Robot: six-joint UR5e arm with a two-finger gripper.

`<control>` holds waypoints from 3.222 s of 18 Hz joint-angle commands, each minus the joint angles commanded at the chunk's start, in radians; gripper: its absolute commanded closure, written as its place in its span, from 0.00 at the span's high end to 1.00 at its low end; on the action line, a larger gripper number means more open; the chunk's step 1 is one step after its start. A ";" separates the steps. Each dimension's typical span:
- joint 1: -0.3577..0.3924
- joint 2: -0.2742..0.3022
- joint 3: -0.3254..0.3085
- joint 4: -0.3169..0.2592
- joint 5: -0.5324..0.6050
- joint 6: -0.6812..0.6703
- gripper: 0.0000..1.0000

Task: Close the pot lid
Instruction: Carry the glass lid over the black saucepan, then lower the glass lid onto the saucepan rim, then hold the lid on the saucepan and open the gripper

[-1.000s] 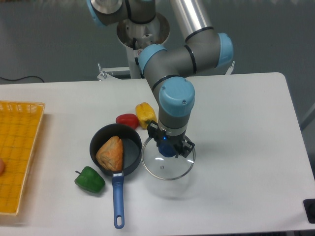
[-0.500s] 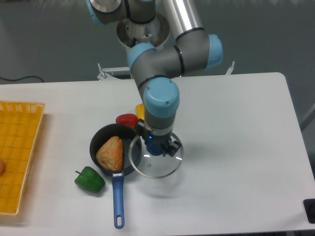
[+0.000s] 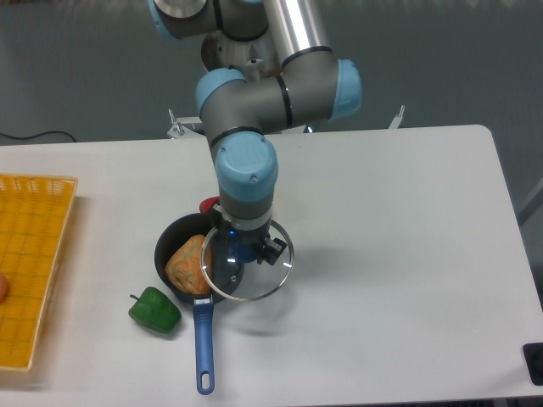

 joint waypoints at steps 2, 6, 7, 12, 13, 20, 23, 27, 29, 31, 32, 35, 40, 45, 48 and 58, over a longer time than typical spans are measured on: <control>-0.015 0.002 -0.003 0.009 0.002 -0.020 0.64; -0.046 0.002 -0.015 0.015 0.002 -0.025 0.64; -0.052 0.002 -0.020 0.015 0.002 -0.025 0.64; -0.068 0.008 -0.040 0.015 0.015 -0.029 0.64; -0.075 0.006 -0.043 0.017 0.017 -0.029 0.64; -0.089 0.008 -0.064 0.046 0.017 -0.035 0.64; -0.091 0.006 -0.066 0.049 0.015 -0.038 0.64; -0.094 0.006 -0.068 0.049 0.015 -0.038 0.64; -0.107 0.003 -0.068 0.049 0.015 -0.038 0.64; -0.107 0.003 -0.068 0.051 0.014 -0.038 0.64; -0.107 0.002 -0.068 0.051 0.014 -0.038 0.64; -0.115 0.000 -0.068 0.051 0.014 -0.038 0.64; -0.123 -0.003 -0.071 0.051 0.015 -0.035 0.64; -0.123 0.002 -0.092 0.068 0.015 -0.029 0.64; -0.123 0.003 -0.095 0.069 0.014 -0.029 0.64; -0.121 0.003 -0.094 0.074 0.014 -0.026 0.64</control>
